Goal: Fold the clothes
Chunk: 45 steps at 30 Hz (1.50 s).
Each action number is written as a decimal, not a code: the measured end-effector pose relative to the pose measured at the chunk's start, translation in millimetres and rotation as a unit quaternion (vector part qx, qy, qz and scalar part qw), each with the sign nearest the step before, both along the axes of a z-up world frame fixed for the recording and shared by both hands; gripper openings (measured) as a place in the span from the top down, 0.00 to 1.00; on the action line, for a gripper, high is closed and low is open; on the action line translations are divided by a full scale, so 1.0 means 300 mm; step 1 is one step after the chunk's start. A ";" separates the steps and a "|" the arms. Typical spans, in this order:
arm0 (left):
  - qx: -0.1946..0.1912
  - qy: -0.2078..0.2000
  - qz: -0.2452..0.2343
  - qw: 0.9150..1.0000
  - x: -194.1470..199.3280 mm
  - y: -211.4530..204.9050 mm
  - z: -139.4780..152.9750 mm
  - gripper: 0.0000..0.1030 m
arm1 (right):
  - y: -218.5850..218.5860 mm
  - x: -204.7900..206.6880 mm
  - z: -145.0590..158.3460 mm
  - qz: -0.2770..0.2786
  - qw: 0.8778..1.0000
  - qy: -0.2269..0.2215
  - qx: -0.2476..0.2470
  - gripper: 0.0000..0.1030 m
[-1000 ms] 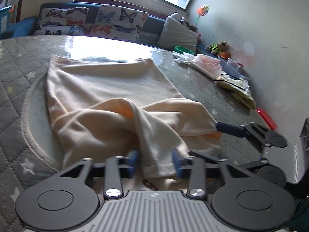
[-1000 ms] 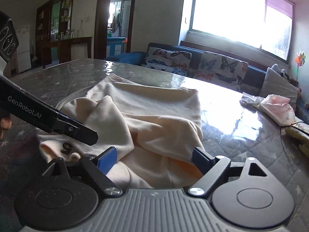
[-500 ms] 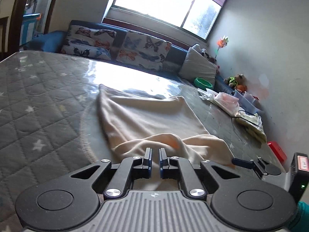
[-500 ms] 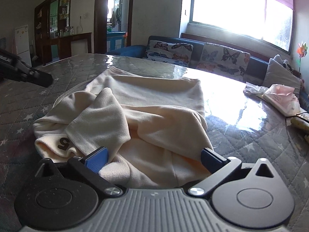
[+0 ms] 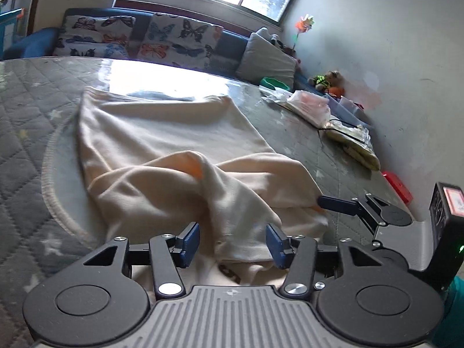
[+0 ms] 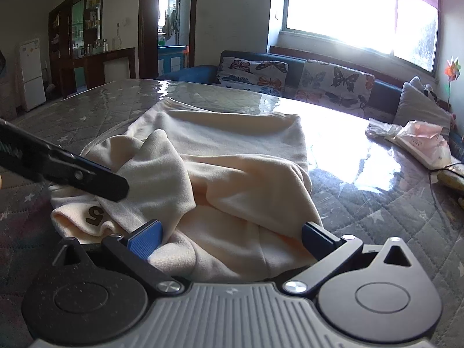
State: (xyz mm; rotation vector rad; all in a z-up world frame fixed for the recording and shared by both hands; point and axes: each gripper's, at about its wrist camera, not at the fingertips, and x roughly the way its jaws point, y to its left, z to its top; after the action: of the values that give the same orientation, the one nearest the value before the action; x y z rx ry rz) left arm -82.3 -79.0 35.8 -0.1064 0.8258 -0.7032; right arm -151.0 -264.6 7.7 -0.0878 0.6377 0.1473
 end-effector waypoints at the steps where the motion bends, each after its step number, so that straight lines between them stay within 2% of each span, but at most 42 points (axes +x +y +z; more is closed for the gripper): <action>1: 0.004 0.002 0.001 1.000 0.002 -0.006 -0.009 0.63 | -0.005 0.002 -0.001 0.000 1.000 0.003 0.005 0.00; 3: 0.004 0.009 0.005 1.000 0.006 -0.008 -0.021 0.80 | -0.014 0.006 -0.004 0.000 1.000 0.008 0.016 0.00; 7: -0.002 0.001 0.011 1.000 -0.001 -0.002 -0.016 0.90 | -0.033 0.014 -0.009 0.001 0.999 0.018 0.037 0.00; 15: -0.007 -0.041 0.031 0.999 -0.023 0.041 0.062 0.91 | -0.038 0.007 0.005 0.005 0.997 0.015 0.069 0.00; 22: -0.014 -0.066 0.096 0.993 -0.003 0.220 0.131 0.91 | -0.002 -0.027 0.085 0.017 0.998 -0.022 0.064 0.00; 26: 0.001 -0.079 0.146 0.986 0.013 0.332 0.150 0.91 | 0.034 0.001 0.101 0.044 0.996 -0.019 0.080 0.00; 33: 0.031 -0.089 0.224 0.970 0.035 0.508 0.161 0.91 | 0.113 0.060 0.053 0.072 0.991 0.019 0.109 0.00; 40: 0.082 -0.098 0.273 0.954 0.030 0.621 0.149 0.91 | 0.175 0.075 0.047 0.085 0.992 0.015 0.091 0.00; 45: 0.122 -0.091 0.288 0.945 0.053 0.665 0.126 0.90 | 0.236 0.093 0.045 0.112 0.991 0.013 0.074 0.00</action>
State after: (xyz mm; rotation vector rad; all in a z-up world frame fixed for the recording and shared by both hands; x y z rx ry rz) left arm -66.4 120.6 73.5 -0.0537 0.6500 -0.0542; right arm -123.1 -193.7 21.2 -0.0134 0.6403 0.4137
